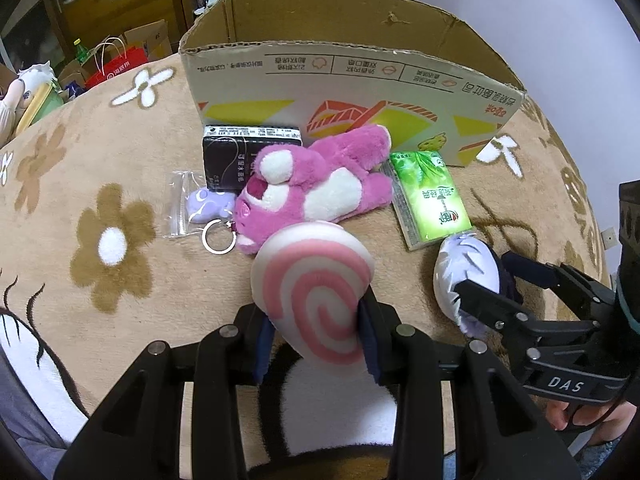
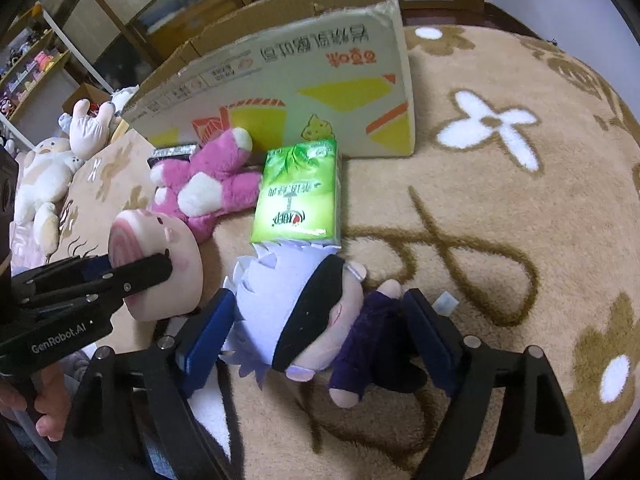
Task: Organize soft objects
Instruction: 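Close the left tool on the cake plush while the right tool grips the doll, then lift the cake plush and doll and carry them over the box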
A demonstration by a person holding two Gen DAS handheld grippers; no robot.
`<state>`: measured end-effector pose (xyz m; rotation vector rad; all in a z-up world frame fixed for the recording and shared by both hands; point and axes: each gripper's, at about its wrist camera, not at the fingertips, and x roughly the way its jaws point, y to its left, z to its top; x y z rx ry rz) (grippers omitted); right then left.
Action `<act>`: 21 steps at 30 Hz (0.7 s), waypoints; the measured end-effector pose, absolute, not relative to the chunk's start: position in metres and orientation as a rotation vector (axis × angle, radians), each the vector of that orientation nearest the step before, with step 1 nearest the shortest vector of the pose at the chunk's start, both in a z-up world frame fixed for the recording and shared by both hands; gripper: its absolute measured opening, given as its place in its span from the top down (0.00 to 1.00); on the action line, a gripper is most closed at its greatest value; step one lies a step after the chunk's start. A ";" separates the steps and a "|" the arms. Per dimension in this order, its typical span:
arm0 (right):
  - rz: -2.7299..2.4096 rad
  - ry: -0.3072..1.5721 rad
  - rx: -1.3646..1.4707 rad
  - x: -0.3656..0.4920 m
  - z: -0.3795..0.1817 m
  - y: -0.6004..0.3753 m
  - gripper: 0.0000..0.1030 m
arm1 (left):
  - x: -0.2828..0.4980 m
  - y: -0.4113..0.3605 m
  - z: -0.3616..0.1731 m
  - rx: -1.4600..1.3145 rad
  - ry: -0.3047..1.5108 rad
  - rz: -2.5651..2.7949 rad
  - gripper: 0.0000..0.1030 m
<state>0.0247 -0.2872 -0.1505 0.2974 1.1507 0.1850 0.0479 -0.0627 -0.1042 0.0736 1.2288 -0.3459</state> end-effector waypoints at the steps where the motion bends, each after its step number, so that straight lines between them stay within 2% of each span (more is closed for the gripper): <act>1: 0.190 1.153 0.293 0.027 -0.151 -0.286 0.17 | 0.048 -0.063 -0.104 0.073 1.230 -0.346 0.65; 6: 0.201 1.152 0.233 0.035 -0.154 -0.272 0.20 | 0.049 -0.064 -0.105 0.068 1.230 -0.343 0.65; 9: 0.217 1.160 0.193 0.038 -0.157 -0.264 0.27 | 0.049 -0.062 -0.106 0.066 1.228 -0.337 0.65; 11: 0.231 1.164 0.174 0.038 -0.157 -0.260 0.37 | 0.048 -0.063 -0.105 0.078 1.221 -0.335 0.65; 21: 0.216 1.126 0.202 0.028 -0.147 -0.260 0.42 | 0.044 -0.060 -0.101 0.091 1.204 -0.312 0.65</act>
